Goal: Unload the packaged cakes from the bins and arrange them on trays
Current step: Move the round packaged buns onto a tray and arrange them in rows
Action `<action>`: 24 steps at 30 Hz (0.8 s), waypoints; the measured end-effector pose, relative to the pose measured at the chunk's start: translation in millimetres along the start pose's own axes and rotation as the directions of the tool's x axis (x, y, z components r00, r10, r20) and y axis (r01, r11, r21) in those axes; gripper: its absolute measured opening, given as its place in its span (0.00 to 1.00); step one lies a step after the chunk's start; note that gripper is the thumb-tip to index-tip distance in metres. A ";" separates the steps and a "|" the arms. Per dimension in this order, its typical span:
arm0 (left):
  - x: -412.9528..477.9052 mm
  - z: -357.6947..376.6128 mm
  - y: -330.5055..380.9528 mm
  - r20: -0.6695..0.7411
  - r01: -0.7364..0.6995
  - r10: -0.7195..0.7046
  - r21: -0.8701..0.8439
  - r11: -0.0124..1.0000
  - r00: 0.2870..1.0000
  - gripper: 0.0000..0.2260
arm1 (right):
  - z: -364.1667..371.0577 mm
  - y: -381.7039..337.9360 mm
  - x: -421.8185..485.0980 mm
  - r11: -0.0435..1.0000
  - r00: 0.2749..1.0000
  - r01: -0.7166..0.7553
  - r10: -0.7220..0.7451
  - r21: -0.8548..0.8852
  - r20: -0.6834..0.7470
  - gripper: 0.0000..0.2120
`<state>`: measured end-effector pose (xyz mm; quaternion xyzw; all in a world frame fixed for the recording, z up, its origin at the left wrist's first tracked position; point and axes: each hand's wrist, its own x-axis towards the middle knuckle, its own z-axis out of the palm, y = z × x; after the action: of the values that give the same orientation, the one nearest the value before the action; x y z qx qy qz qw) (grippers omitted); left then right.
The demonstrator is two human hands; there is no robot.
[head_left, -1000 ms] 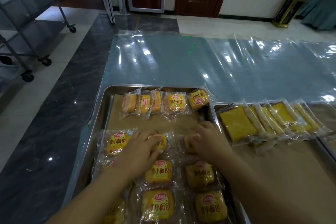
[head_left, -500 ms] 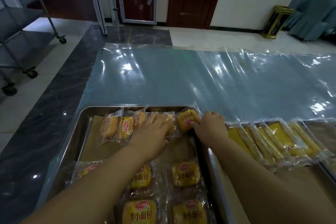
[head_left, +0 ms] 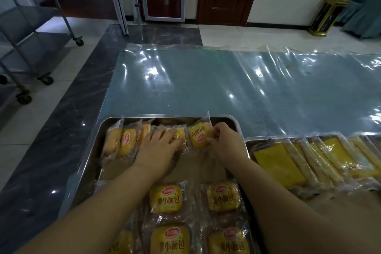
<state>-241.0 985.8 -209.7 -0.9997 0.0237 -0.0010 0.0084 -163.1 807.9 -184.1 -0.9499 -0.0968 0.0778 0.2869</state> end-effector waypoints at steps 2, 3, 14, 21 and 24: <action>-3.5 -3.0 -3.4 -0.008 0.019 -0.019 -0.050 0.999 1.000 0.29 | 0.1 -2.7 -1.9 0.995 0.998 0.029 -0.024 0.096 -0.052 0.07; -5.2 -5.0 -4.0 -0.019 0.022 -0.024 -0.089 0.996 1.000 0.28 | -2.0 -3.5 -2.9 0.987 0.996 0.056 -0.044 0.152 -0.083 0.08; -27.2 -12.1 16.4 -0.070 -0.031 0.012 -0.272 0.962 0.997 0.19 | -59.2 -4.5 3.2 0.973 0.955 0.229 -0.231 0.030 0.186 0.18; -37.9 -9.8 11.9 -0.104 0.021 -0.059 -0.334 0.942 0.993 0.20 | -32.6 -10.4 -7.9 0.896 0.820 0.337 -0.129 -0.290 0.557 0.17; -37.1 -10.2 10.9 -0.156 0.018 -0.082 -0.375 0.927 0.984 0.15 | -19.8 -3.7 -10.5 0.903 0.837 0.322 -0.130 -0.286 0.532 0.17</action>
<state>-278.5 976.5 -199.8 -0.9797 -0.0013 -0.0814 -0.1831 -169.7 798.0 -164.8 -0.9144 -0.2939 0.2672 0.0779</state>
